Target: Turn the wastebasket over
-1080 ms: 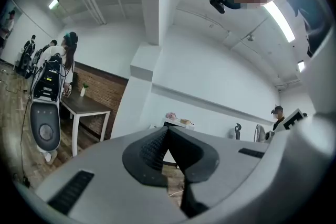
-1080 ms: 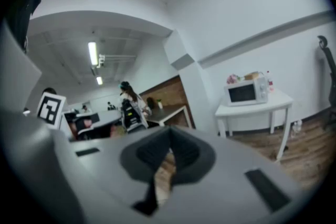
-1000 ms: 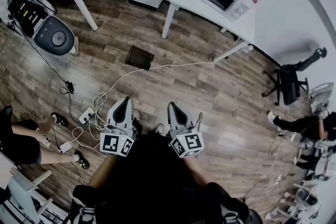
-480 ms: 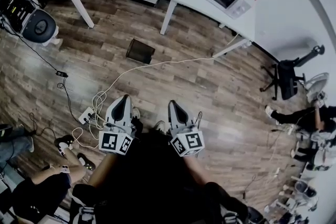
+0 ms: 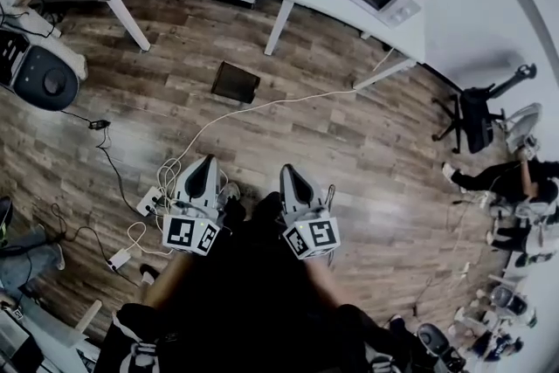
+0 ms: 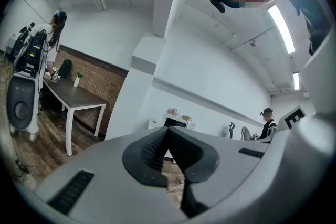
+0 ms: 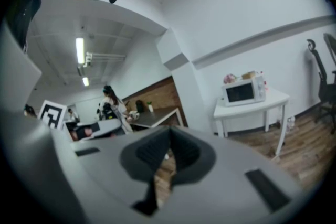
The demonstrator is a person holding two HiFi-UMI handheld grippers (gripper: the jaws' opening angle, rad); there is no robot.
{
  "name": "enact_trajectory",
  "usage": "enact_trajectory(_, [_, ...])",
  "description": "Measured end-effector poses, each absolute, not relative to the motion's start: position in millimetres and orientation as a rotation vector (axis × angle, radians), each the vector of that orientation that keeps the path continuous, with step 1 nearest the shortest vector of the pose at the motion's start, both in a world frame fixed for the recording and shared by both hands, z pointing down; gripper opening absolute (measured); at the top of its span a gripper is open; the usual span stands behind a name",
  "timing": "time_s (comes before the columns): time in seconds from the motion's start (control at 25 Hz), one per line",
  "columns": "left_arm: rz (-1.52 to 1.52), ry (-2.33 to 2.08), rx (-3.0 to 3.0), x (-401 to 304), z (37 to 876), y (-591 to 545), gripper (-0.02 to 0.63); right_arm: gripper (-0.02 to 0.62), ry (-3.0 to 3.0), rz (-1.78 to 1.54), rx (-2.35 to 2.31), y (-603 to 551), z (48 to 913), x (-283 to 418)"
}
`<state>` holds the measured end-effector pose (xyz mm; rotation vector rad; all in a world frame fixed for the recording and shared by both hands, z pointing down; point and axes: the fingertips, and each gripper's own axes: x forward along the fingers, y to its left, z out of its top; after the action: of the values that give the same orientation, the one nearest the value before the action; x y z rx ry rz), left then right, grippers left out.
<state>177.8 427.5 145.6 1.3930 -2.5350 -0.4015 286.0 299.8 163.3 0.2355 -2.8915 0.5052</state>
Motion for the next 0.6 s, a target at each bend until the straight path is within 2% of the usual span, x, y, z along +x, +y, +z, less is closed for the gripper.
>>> enact_trajectory(0.36, [-0.402, -2.489, 1.358, 141.3, 167.2, 423.9, 0.034, 0.032, -2.853, 0.515, 0.262, 292.2, 174.8, 252.9])
enact_trajectory(0.6, [-0.373, -2.493, 1.326, 103.4, 182.3, 415.8, 0.034, 0.032, -2.851, 0.535, 0.221, 277.0, 188.9, 201.9])
